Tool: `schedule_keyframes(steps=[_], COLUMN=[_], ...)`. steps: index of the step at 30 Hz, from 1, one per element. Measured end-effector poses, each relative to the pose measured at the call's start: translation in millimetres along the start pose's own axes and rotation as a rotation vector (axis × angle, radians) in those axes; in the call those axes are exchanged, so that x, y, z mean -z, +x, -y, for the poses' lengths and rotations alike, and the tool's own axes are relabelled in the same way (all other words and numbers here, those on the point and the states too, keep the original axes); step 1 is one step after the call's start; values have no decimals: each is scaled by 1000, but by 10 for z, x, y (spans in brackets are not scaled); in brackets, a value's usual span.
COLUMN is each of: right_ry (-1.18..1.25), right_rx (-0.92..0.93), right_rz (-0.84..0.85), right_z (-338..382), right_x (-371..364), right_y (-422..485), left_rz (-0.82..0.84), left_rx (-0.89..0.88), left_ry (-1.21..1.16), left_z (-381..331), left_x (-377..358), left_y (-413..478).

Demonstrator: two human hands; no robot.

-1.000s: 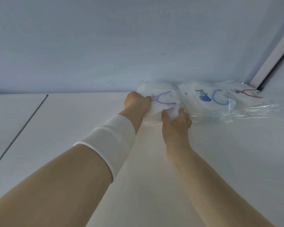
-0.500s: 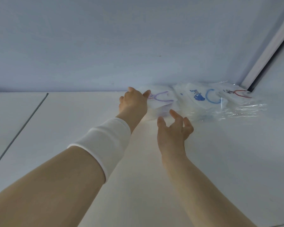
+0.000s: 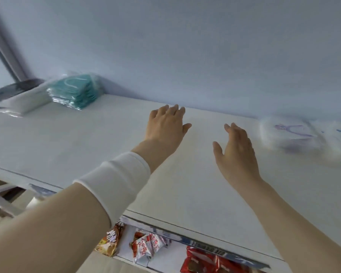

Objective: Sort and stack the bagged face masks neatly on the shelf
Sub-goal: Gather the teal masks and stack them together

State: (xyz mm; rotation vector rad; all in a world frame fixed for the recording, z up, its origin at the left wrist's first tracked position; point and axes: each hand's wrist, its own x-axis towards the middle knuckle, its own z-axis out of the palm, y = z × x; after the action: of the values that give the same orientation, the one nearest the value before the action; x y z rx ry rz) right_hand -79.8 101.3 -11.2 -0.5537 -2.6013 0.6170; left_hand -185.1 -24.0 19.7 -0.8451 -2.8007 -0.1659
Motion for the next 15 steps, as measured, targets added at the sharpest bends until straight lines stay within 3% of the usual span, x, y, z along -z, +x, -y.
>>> schedule_keyframes(steps=[7,15], right_ry=[-11,-76], right_rx=[145,151], right_rz=[105,185], right_z=[1576,3011], right_x=[-722,-1632], right_y=[-2,67], left_rz=[-89,-49], left_rx=[108,155], left_ry=[114,145], left_z=[1748,3566], left_x=[532,605], left_y=[-571,-891])
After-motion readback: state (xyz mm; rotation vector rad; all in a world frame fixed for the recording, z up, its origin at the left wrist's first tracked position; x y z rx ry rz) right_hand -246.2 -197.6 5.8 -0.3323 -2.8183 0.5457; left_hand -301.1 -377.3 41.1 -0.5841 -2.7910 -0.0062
